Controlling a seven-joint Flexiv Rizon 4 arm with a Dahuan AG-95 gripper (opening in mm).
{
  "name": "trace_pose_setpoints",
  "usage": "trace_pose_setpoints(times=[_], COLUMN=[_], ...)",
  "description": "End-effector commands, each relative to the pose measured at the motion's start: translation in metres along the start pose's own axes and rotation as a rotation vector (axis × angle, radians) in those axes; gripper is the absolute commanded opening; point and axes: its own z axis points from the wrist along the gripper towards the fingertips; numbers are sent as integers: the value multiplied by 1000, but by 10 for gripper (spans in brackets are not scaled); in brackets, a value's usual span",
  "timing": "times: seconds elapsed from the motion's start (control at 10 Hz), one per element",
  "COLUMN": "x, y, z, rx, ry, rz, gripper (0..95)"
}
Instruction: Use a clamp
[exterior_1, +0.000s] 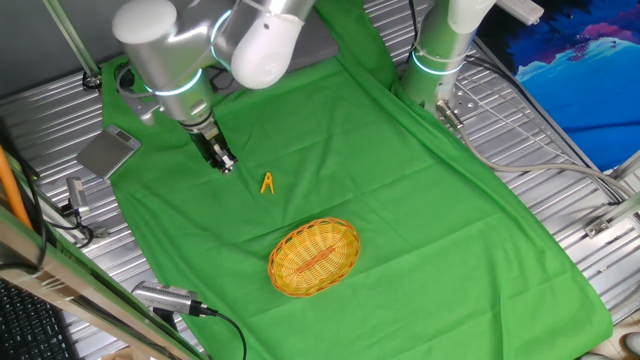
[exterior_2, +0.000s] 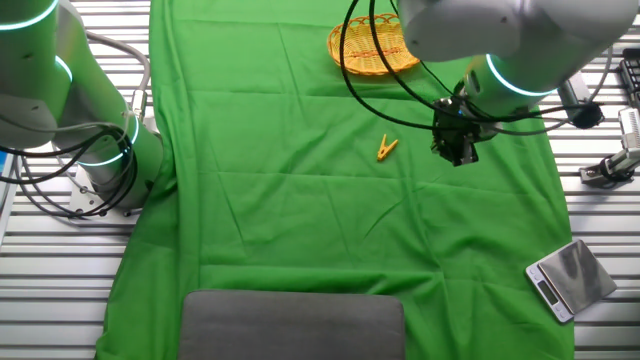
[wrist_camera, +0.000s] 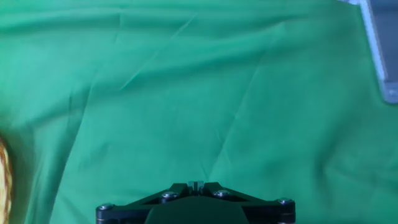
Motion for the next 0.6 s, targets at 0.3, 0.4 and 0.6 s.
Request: trace_pose_setpoints(times=[0.3,0.4,0.6], x=[1,2,2], y=[4,4,4], z=[1,1,0], rx=[-7,-8,-9], ry=[43,43,39], rz=[-40,-40,-30], gripper=[0,0,0])
